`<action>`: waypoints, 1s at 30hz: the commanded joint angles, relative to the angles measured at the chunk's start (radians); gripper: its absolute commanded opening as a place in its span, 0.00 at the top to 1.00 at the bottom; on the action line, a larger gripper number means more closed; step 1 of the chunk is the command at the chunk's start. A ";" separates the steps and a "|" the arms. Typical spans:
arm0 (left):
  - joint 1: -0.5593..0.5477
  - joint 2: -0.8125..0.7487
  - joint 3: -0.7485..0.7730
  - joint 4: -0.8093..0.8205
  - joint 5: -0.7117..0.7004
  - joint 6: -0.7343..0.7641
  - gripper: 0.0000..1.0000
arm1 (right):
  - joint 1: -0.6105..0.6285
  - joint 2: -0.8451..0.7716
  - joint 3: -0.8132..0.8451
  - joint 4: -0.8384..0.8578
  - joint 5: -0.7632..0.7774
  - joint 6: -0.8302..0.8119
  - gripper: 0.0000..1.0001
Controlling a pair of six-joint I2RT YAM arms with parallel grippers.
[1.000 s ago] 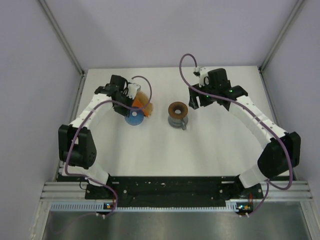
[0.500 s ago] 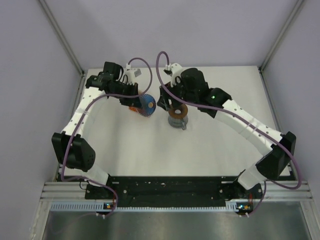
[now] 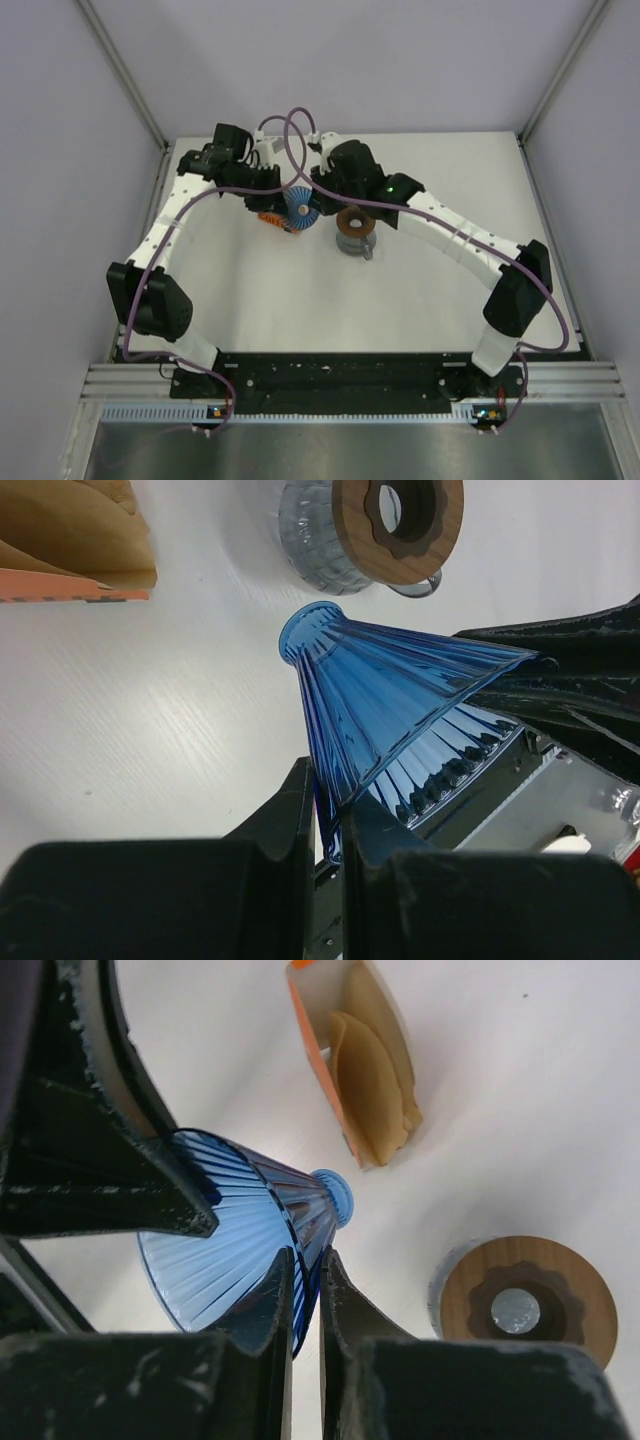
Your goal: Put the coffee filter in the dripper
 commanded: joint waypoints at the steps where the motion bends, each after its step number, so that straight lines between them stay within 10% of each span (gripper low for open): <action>1: -0.016 0.006 0.074 0.034 0.033 0.005 0.96 | -0.020 -0.002 0.048 -0.030 0.079 -0.026 1.00; 5: -0.019 0.040 0.152 0.034 0.042 0.006 0.57 | -0.097 -0.024 0.039 -0.085 -0.015 -0.011 1.00; 12: -0.020 0.068 0.218 0.123 0.063 -0.026 0.25 | -0.255 -0.097 0.025 -0.164 -0.234 0.003 1.00; 30: -0.112 0.148 0.192 0.235 -0.039 -0.086 0.29 | -0.384 0.142 0.192 -0.425 -0.277 -0.120 1.00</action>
